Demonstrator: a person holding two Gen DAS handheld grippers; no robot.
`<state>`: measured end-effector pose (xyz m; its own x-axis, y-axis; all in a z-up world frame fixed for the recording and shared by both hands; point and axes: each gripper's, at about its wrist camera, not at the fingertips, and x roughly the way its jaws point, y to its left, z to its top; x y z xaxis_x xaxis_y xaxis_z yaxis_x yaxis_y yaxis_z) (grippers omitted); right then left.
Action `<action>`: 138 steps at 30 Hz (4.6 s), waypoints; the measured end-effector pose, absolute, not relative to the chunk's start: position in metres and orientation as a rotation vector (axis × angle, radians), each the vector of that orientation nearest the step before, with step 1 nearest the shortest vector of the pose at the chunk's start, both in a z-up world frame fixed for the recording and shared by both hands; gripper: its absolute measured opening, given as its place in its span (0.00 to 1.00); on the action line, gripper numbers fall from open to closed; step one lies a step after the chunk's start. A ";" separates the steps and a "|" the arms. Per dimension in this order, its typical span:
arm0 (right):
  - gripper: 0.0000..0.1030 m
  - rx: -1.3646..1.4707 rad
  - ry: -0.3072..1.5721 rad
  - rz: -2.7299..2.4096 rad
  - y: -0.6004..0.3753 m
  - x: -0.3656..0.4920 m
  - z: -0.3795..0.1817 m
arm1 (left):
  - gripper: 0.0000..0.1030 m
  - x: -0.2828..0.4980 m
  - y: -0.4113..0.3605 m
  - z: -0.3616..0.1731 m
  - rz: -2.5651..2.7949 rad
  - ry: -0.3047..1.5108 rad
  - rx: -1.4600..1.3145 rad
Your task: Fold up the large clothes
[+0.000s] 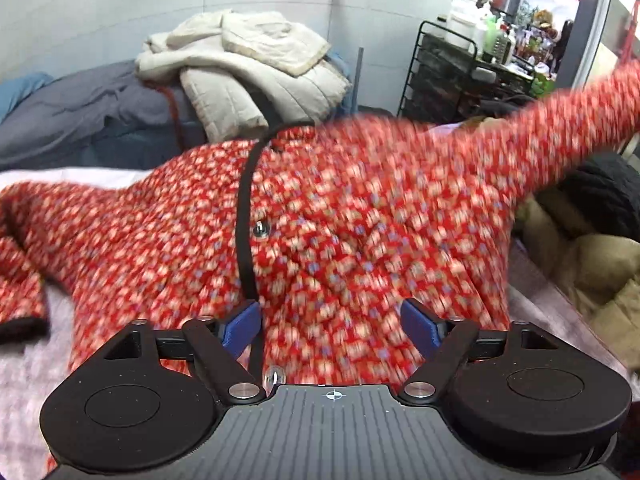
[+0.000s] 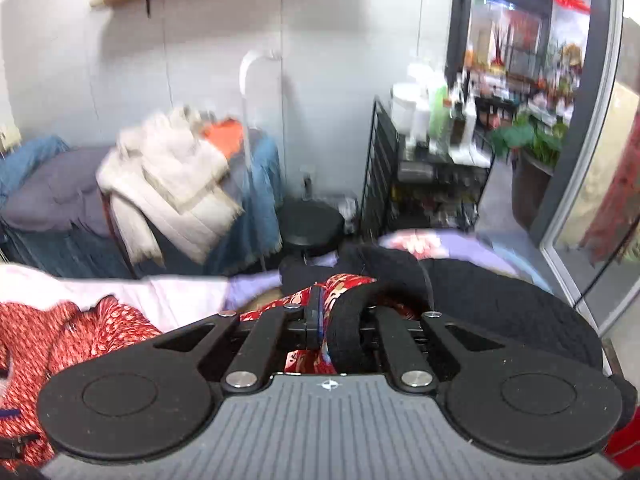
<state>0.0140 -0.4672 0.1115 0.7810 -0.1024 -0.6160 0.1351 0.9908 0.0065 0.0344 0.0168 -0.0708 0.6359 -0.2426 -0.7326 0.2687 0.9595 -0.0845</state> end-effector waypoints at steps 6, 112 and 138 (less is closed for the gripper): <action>0.60 0.001 0.862 -0.201 -0.431 0.040 -0.018 | 1.00 0.104 -0.009 -0.162 -0.246 1.100 0.065; 0.06 -0.204 1.196 0.527 -0.226 -0.169 -0.173 | 1.00 -0.166 0.217 -0.066 0.119 0.963 0.036; 0.59 -0.327 0.959 0.654 -0.136 -0.149 -0.135 | 1.00 -0.089 0.120 -0.093 -0.120 0.804 0.058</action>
<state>-0.1493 -0.1362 -0.1345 0.4042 0.3681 -0.8373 -0.6453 0.7635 0.0241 -0.0888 0.1201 -0.0934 0.6873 -0.0854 -0.7213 0.1293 0.9916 0.0058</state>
